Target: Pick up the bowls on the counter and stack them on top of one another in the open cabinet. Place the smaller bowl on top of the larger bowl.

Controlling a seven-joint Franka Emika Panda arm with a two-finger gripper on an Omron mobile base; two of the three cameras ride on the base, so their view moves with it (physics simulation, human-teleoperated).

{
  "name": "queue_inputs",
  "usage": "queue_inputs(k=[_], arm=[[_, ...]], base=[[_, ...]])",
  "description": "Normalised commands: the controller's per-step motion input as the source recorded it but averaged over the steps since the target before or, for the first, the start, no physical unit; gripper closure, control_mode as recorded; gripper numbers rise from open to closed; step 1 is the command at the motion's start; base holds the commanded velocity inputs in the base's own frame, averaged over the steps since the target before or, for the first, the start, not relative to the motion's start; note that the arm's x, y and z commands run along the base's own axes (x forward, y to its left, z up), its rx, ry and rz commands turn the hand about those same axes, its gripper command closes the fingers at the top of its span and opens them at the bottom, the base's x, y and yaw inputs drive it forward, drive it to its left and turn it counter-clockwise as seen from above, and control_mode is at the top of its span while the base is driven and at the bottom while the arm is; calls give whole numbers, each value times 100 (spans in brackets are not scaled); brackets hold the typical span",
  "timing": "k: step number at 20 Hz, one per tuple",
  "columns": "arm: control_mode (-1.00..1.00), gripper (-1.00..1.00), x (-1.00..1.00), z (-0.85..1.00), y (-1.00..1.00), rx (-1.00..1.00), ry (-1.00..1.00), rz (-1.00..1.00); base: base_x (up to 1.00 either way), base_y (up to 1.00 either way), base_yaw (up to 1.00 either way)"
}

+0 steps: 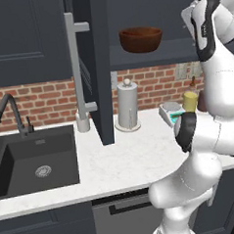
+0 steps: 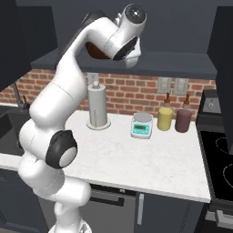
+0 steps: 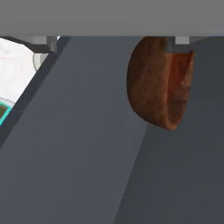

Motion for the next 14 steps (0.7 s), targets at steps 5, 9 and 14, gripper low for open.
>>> queue_inputs(k=[5,9,14], arm=[[-100,-100,-100,-97,-39,0,3,6],[-100,-100,-100,-100,-2,-10,22,22],[-100,-100,-100,-100,70,-29,11,35]], base=[[0,0,0],[0,0,0],[0,0,0]])
